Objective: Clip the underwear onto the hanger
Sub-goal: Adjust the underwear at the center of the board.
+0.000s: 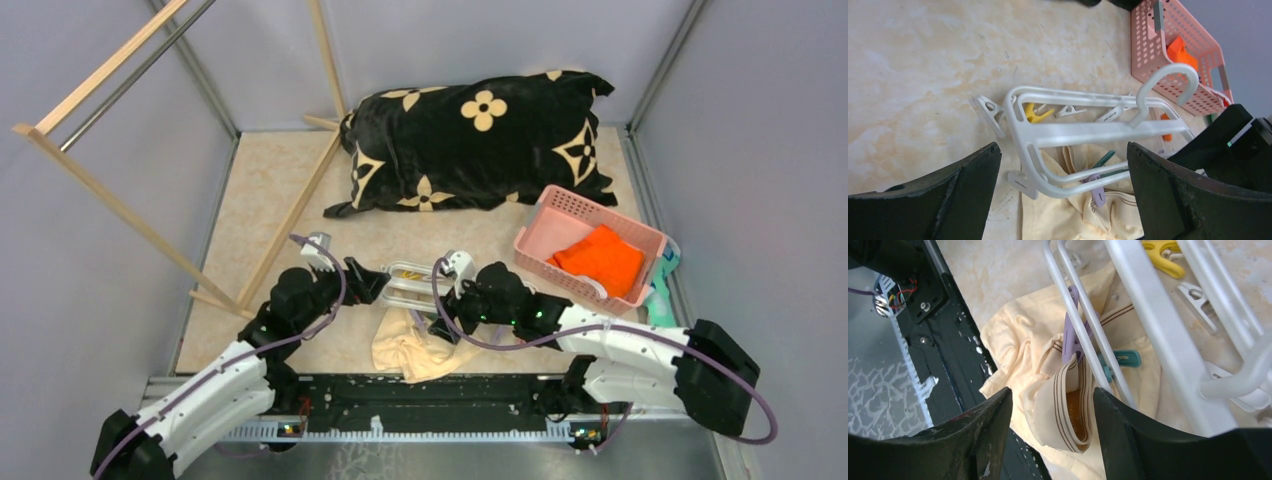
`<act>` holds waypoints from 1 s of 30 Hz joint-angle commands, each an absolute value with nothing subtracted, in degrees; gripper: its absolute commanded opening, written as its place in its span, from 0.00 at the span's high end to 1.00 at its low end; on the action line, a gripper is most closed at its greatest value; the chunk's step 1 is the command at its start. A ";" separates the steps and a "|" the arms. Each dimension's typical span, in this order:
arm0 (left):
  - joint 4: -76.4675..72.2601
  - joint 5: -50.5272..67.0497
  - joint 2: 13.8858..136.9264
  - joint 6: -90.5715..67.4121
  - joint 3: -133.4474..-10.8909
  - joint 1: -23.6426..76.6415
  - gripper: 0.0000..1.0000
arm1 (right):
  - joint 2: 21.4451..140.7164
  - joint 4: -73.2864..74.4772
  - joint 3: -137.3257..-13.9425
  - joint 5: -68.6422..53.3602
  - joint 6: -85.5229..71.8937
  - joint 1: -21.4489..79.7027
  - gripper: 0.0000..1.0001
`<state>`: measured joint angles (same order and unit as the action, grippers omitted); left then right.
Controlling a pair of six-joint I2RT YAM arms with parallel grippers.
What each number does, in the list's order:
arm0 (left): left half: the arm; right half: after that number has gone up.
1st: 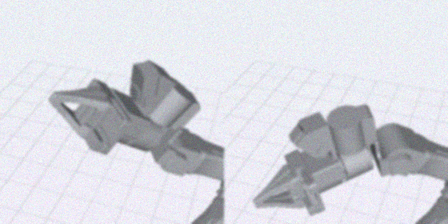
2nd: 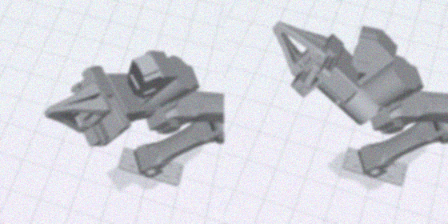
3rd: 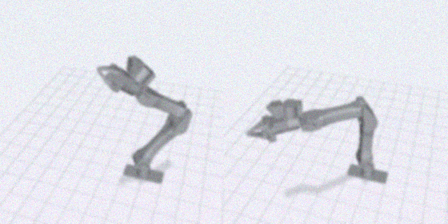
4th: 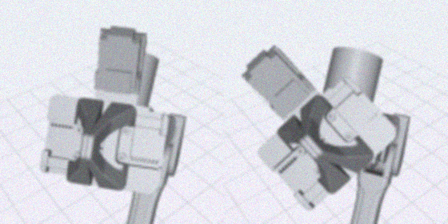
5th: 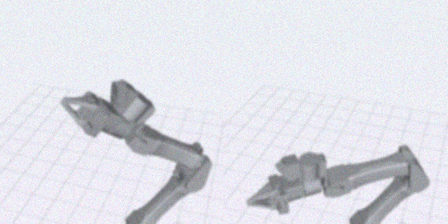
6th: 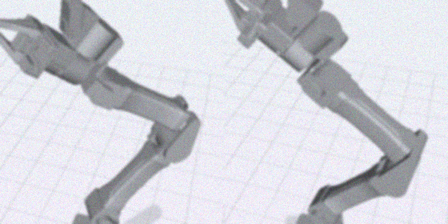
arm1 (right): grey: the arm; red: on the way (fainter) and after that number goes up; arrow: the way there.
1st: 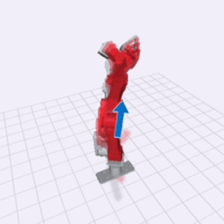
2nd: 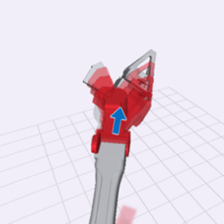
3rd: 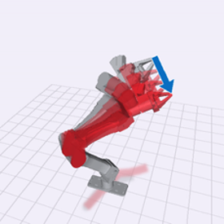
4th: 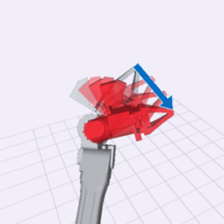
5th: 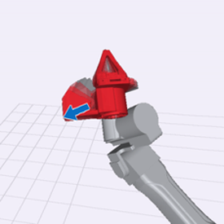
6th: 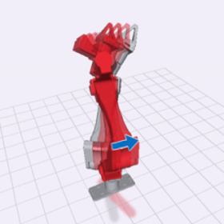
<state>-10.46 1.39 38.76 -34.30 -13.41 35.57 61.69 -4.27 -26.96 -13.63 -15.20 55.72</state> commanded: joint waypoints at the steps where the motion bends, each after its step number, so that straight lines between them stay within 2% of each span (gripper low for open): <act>1: -0.58 -6.29 36.72 -32.77 -18.94 35.33 0.00 | 55.48 4.60 -30.99 -10.84 -15.83 55.64 0.39; 4: 4.51 -7.44 38.04 -31.65 -23.04 35.33 0.00 | 50.68 9.19 -32.26 -7.53 -17.64 55.64 0.39; 9: 8.96 -5.73 42.69 -29.96 -28.31 35.46 0.00 | 44.04 20.00 -37.16 7.82 -23.76 55.70 0.39; 15: 8.25 -3.29 45.90 -29.46 -30.67 36.20 0.00 | 49.84 30.30 -42.56 20.69 -31.85 55.70 0.39; 26: 8.66 -2.18 44.02 -29.07 -31.09 36.21 0.00 | 67.12 17.39 -44.80 26.35 -30.31 55.59 0.37; 30: 8.78 -1.10 43.60 -28.06 -31.11 36.21 0.00 | 70.55 10.41 -43.97 25.45 -28.86 55.14 0.43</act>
<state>8.19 -2.79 44.64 -29.74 -29.26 35.92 68.77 20.36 -41.39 23.59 -30.09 55.66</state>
